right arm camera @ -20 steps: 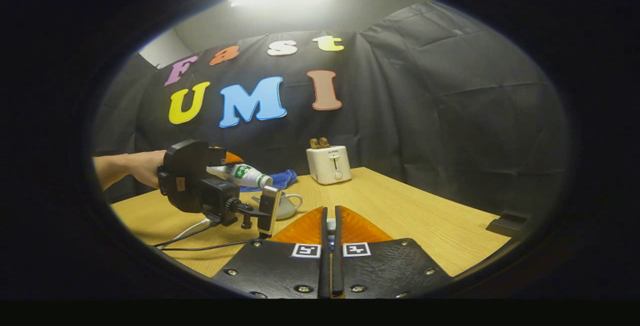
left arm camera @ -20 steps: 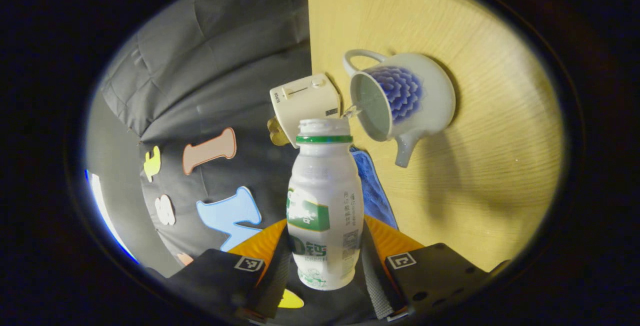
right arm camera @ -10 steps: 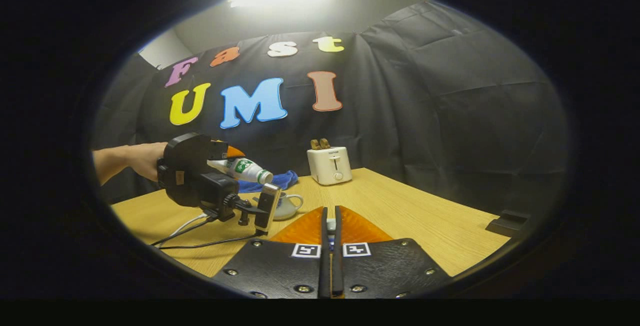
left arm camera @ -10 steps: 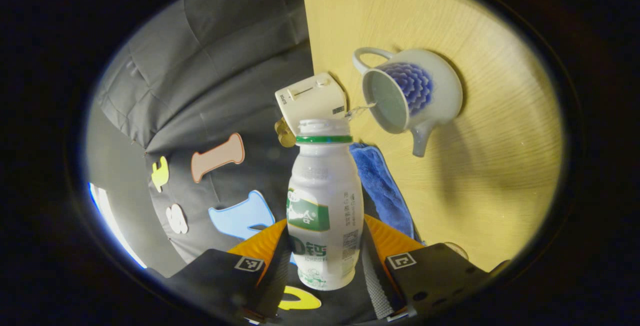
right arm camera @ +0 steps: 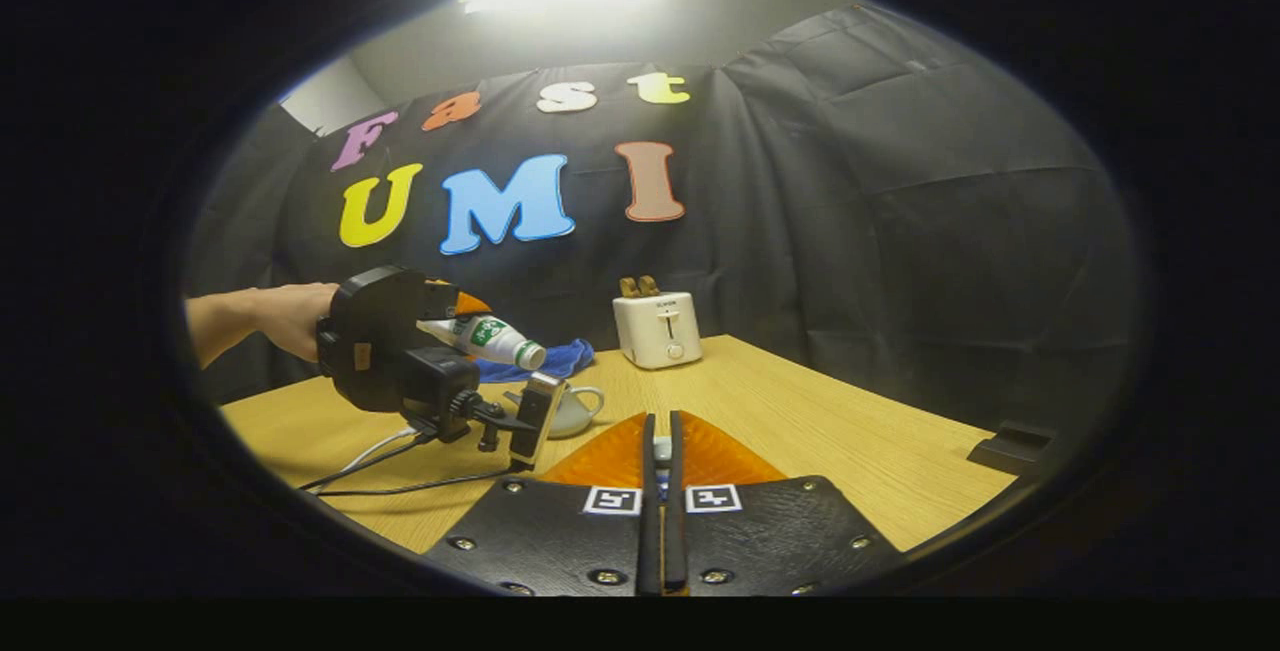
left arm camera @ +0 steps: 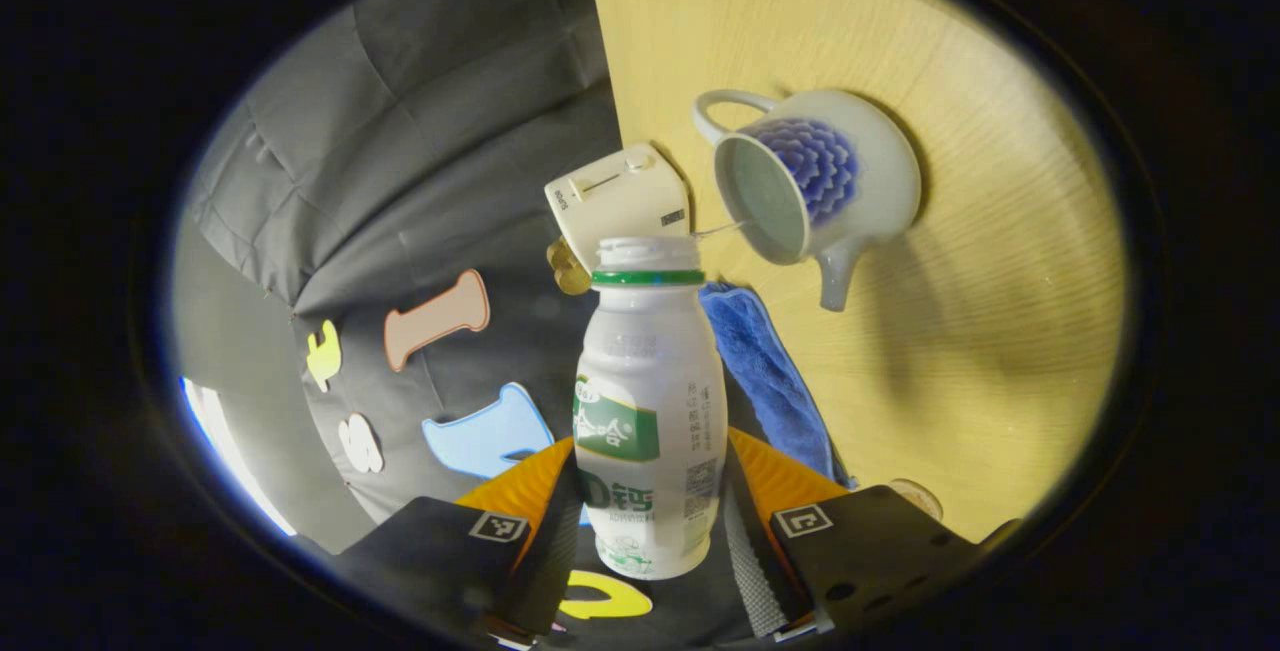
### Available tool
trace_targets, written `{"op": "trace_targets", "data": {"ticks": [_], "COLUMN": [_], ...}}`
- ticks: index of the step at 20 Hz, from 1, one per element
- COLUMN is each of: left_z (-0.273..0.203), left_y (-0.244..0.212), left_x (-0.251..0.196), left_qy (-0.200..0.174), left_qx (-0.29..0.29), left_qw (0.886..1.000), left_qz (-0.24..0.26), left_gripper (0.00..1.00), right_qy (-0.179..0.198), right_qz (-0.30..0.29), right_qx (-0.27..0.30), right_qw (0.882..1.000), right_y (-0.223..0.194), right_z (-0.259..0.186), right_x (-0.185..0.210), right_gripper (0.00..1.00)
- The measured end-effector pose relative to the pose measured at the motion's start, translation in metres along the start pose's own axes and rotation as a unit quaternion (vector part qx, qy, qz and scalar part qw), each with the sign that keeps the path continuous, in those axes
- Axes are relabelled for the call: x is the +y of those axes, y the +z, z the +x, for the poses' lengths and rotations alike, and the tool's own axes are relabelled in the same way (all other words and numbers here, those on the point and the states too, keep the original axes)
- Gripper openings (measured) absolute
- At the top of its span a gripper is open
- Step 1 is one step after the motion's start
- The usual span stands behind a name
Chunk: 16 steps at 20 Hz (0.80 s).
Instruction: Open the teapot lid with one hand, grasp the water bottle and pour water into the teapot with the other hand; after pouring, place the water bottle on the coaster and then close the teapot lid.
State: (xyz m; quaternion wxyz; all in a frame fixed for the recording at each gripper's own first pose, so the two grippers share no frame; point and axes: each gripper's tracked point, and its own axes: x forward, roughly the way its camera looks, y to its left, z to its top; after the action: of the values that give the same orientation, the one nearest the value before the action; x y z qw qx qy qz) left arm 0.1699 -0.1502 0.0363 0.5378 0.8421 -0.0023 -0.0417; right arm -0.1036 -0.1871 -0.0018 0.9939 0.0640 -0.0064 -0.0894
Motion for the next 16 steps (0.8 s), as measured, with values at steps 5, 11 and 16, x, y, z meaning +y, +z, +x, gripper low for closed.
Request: {"op": "trace_targets", "data": {"ticks": [5, 11, 16], "left_z": [0.000, 0.001, 0.005], "left_y": [-0.001, 0.001, 0.003], "left_x": [-0.002, -0.011, -0.020], "left_qy": [-0.006, -0.021, -0.040], "left_qx": [-0.002, -0.014, -0.030], "left_qw": [1.000, 0.999, 0.995], "left_qz": [0.006, -0.029, -0.089], "left_gripper": [0.75, 0.75, 0.75], "right_qy": [0.001, 0.004, 0.006], "right_qz": [-0.003, -0.009, -0.015], "right_qx": [-0.001, 0.008, 0.005], "right_qw": [1.000, 1.000, 1.000], "right_y": [0.003, -0.001, 0.006], "right_z": [0.001, 0.004, 0.005], "right_x": [0.003, 0.008, 0.014], "right_gripper": [0.02, 0.02, 0.02]}}
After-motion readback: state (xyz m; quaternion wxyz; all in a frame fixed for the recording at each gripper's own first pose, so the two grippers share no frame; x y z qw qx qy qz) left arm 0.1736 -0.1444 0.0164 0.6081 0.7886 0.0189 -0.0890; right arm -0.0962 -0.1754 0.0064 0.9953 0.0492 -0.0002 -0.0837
